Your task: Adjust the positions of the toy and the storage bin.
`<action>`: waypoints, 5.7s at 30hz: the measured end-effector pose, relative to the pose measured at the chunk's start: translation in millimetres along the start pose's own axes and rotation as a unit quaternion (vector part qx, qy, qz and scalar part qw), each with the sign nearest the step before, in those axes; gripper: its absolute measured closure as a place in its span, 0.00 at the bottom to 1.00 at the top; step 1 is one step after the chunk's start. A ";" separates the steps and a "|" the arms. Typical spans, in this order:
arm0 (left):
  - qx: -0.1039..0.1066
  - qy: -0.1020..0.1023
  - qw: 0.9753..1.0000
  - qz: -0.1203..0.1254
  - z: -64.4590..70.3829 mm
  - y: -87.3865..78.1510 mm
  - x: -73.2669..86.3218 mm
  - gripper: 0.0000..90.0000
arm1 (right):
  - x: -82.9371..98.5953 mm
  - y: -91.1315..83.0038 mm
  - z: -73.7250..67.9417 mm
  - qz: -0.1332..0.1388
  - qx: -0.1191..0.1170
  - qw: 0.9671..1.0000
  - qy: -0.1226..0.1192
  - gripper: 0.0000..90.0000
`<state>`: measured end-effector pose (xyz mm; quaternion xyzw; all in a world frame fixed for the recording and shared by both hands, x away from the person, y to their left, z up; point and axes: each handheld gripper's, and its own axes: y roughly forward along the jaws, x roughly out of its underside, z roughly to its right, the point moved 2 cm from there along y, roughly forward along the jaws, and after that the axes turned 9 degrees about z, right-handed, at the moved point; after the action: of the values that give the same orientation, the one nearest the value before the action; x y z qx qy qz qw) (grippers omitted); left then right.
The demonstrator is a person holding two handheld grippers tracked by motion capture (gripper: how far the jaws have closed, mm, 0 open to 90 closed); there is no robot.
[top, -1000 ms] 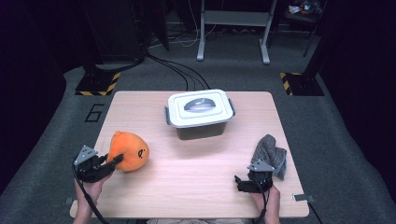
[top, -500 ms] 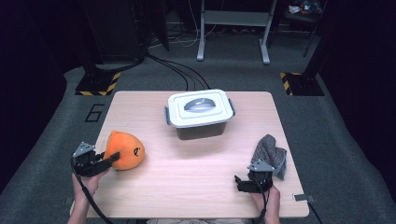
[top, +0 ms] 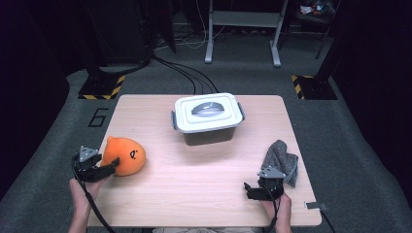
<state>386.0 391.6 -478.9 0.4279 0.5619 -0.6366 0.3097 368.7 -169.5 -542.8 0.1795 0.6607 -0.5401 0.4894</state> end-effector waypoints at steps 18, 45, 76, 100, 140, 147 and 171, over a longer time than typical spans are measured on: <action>-0.001 -0.015 1.000 0.016 -12.2 -14.5 -10.6 0.21 | 0.1 -0.3 -0.5 -0.003 -0.003 1.000 0.005 0.08; 0.173 0.081 0.981 0.021 123.7 -22.1 -11.0 0.12 | 0.0 0.4 0.3 -0.001 0.000 1.000 0.007 0.08; 0.209 0.136 0.966 -0.068 179.2 46.2 51.0 0.00 | -42.0 -6.0 19.7 0.024 -0.024 0.999 0.026 0.04; 0.211 0.137 0.965 -0.075 179.5 48.0 50.4 0.00 | -132.5 30.0 50.6 0.064 -0.068 0.994 0.050 0.17; 0.212 0.140 0.964 -0.074 179.1 47.9 50.4 0.00 | -202.1 84.3 55.2 0.039 -0.063 0.996 0.056 0.63; 0.213 0.140 0.964 -0.074 179.1 47.9 50.4 0.00 | -201.0 80.6 52.8 0.033 -0.062 0.996 0.060 0.63; 0.211 0.139 0.965 -0.072 179.3 48.1 50.6 0.00 | -196.8 63.7 50.5 0.049 -0.061 0.994 0.074 0.55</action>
<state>370.4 211.6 -545.2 0.5265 0.4815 -0.6956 0.0845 530.2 -134.5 -408.5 0.2208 0.7172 -0.4595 0.4751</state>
